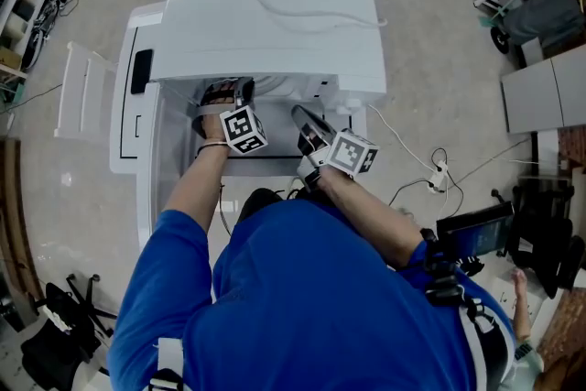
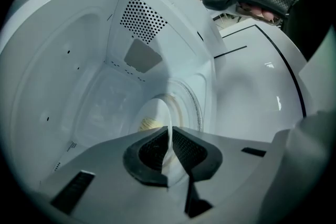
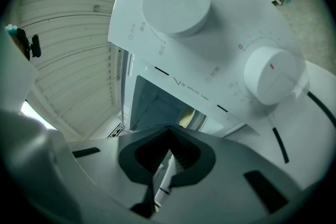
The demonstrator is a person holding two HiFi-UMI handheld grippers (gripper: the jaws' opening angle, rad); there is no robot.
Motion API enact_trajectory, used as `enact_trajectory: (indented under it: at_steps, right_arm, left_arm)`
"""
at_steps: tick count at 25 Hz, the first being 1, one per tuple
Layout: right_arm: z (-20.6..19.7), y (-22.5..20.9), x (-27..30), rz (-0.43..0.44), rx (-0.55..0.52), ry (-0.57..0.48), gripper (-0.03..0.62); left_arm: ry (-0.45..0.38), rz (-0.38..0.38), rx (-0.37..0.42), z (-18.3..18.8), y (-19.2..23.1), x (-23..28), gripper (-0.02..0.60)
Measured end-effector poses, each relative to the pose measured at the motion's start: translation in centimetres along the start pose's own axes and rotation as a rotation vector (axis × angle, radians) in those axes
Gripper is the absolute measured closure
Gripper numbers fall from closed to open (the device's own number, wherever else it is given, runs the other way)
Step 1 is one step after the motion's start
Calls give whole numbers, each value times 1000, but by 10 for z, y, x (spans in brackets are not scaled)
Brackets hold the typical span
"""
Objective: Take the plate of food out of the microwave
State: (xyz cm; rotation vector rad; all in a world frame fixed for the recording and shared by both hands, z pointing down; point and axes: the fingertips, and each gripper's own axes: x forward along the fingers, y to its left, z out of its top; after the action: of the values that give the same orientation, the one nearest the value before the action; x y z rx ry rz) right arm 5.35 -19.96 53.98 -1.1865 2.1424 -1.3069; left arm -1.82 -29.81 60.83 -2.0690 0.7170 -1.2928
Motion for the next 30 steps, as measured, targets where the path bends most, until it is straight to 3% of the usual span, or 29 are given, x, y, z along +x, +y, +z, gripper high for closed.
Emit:
enact_trajectory:
  at_steps: [30]
  right_arm:
    - [-30,-20,26,-40,59,64,599]
  left_arm:
    - [-41,-13,-12,5,-31,-45,548]
